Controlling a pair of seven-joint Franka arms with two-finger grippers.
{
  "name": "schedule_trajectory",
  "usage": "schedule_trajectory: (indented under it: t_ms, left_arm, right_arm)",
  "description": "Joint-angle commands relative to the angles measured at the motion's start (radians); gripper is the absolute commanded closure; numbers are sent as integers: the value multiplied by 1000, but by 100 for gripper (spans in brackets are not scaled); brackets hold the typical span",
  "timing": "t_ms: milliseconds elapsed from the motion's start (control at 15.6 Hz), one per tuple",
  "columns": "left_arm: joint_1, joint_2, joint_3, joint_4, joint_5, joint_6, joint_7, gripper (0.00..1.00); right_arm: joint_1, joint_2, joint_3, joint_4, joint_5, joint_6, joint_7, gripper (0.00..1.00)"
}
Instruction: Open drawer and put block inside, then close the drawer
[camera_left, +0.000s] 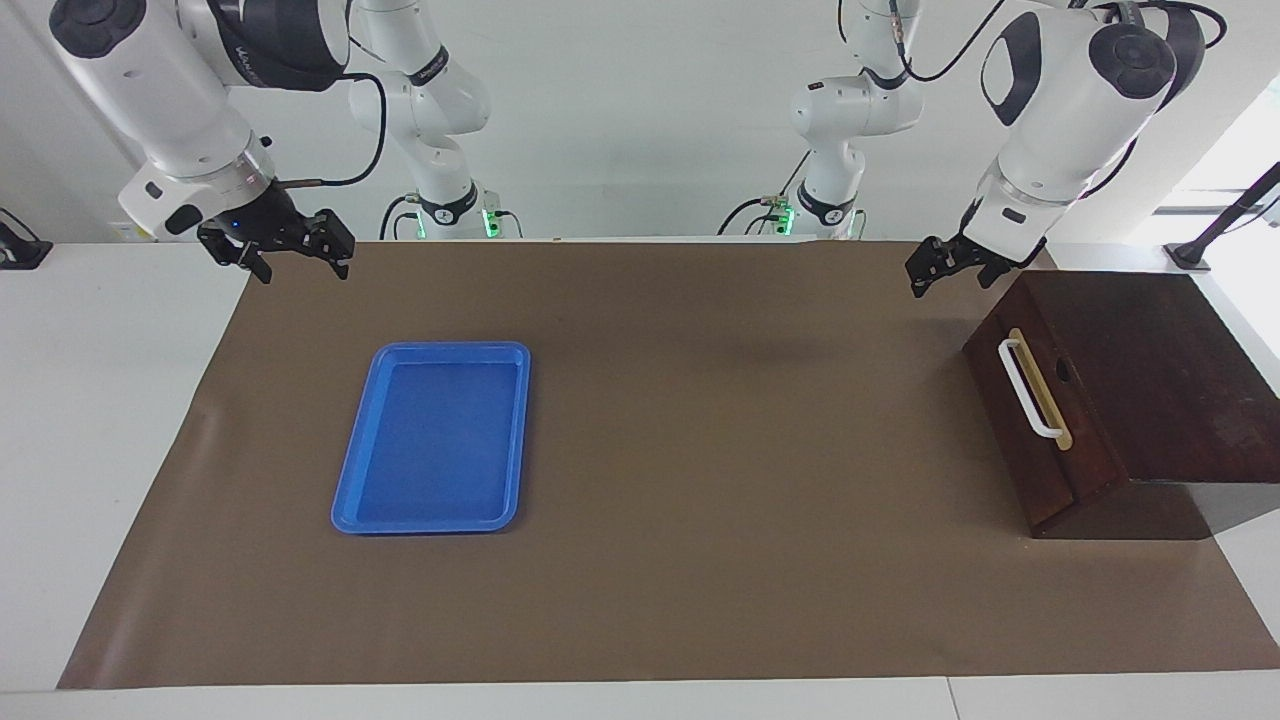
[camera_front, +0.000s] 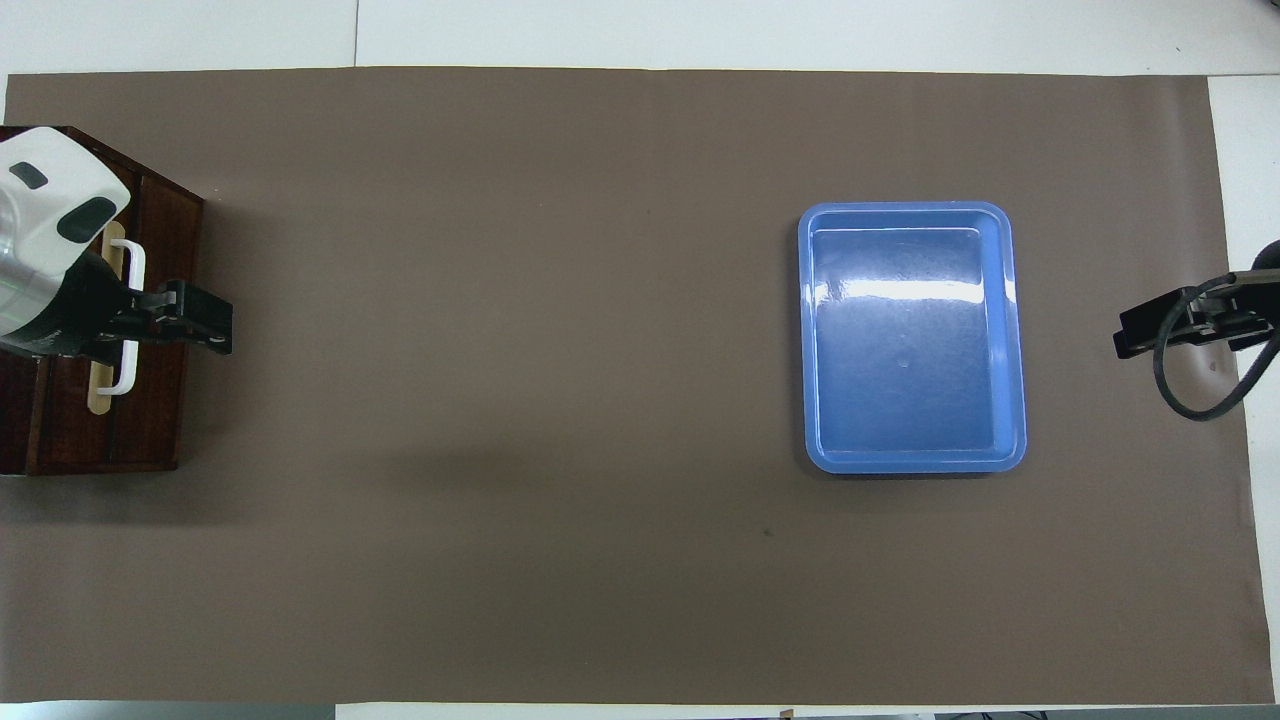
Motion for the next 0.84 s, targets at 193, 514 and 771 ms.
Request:
schedule_trajectory:
  t_ms: [193,514,771]
  left_arm:
    - [-24,9,25,31,-3,-28,38,0]
    - [-16,5,25,30,-7,-20,39,0]
    - [-10,5,25,25,-7,-12,39,0]
  right_arm:
    - [-19,-7,10,-1,20,14,14,0]
    - [-21,-7,7,-1,21,31,14,0]
    - [-22,-6,3,-1,20,38,14,0]
